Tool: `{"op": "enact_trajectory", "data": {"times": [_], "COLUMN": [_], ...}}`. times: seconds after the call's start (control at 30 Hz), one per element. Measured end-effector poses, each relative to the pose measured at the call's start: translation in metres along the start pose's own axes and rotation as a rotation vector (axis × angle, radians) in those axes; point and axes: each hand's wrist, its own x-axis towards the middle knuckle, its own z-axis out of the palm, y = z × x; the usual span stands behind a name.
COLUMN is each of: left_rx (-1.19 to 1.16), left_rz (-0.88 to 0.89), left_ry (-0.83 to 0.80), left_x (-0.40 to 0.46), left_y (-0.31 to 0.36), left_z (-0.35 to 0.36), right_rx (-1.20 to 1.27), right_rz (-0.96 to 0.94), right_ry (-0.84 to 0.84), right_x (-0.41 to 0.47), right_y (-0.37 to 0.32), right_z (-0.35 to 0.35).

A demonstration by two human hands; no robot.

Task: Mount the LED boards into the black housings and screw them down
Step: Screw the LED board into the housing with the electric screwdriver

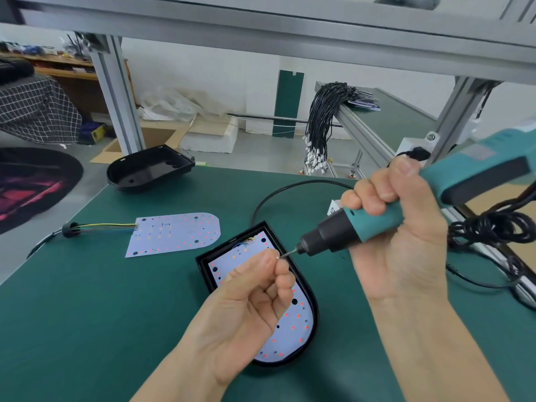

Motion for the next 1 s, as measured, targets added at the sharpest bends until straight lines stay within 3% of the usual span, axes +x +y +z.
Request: {"op": "enact_trajectory", "data": {"times": [0.6, 0.73, 0.87, 1.0], "left_rx": [0.003, 0.16, 0.26, 0.268], "left_rz": [0.012, 0.107, 0.255, 0.251], "left_ry": [0.032, 0.018, 0.092, 0.153], "left_x": [0.005, 0.007, 0.011, 0.014], "left_y": [-0.003, -0.003, -0.003, -0.004], "left_z": [-0.004, -0.006, -0.003, -0.002], "right_rx": [0.017, 0.004, -0.004, -0.025], "right_rz": [0.014, 0.029, -0.005, -0.022], "right_ry": [0.009, 0.004, 0.127, 0.169], "right_x": [0.001, 0.002, 0.001, -0.004], "right_y": [-0.001, 0.0, 0.005, 0.011], "right_z": [-0.003, -0.003, -0.003, -0.005]}}
